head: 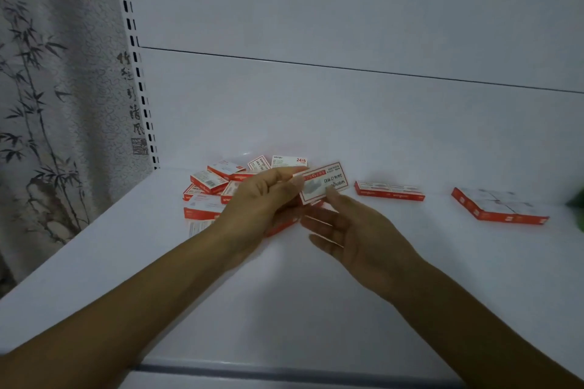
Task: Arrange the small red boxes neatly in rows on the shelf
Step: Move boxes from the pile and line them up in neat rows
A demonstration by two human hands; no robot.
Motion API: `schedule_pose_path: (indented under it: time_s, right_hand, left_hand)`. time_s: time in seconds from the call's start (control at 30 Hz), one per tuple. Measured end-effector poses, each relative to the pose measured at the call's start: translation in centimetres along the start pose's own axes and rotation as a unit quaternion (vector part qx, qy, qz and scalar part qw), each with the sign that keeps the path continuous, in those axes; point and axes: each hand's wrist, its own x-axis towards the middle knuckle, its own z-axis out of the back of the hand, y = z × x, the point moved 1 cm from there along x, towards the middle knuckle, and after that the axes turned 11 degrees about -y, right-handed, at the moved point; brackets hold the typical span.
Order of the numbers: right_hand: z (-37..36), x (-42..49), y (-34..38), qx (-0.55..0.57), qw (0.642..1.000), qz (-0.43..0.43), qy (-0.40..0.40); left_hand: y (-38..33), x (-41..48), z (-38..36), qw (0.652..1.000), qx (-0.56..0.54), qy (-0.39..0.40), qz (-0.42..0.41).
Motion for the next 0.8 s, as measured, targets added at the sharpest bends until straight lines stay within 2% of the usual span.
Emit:
schedule_pose_path:
  time_s: [0.07,0.17,0.27,0.37,0.47,0.53,0.67,0.8]
  right_hand:
    - [1.2,0.0,0.2,0.053,0.998,0.001,-0.029]
    - [3.5,0.2,1.0,0.094,0.994,0.016,-0.053]
    - [6.6,0.7,2.5,0.101,0.992,0.029,-0.064]
    - [10.3,1.5,3.6,-0.009,0.998,0.051,-0.041]
    - [14.1,2.2,4.6,-0.152,0.985,0.074,-0.012]
    - [16.1,2.7,5.1,-0.255,0.961,0.111,0.001]
    - [18.6,4.0,5.6,-0.409,0.89,0.193,0.05]
    - [19.6,6.4,5.3,-0.507,0.827,0.224,0.092]
  left_hand:
    - [1.1,-0.1,-2.2,0.999,0.024,-0.008,-0.024]
    - [2.2,0.1,-5.1,0.986,0.133,-0.052,-0.085]
    - [3.2,0.9,-7.7,0.967,0.215,-0.046,-0.126]
    - [4.1,2.0,-10.0,0.948,0.282,-0.044,-0.139]
    - [5.0,3.2,-11.9,0.936,0.322,-0.045,-0.131]
    - [5.9,3.7,-12.8,0.919,0.371,-0.017,-0.129]
    - [8.7,5.0,-13.7,0.855,0.492,0.029,-0.162]
    - [10.5,5.0,-13.9,0.824,0.554,0.03,-0.117]
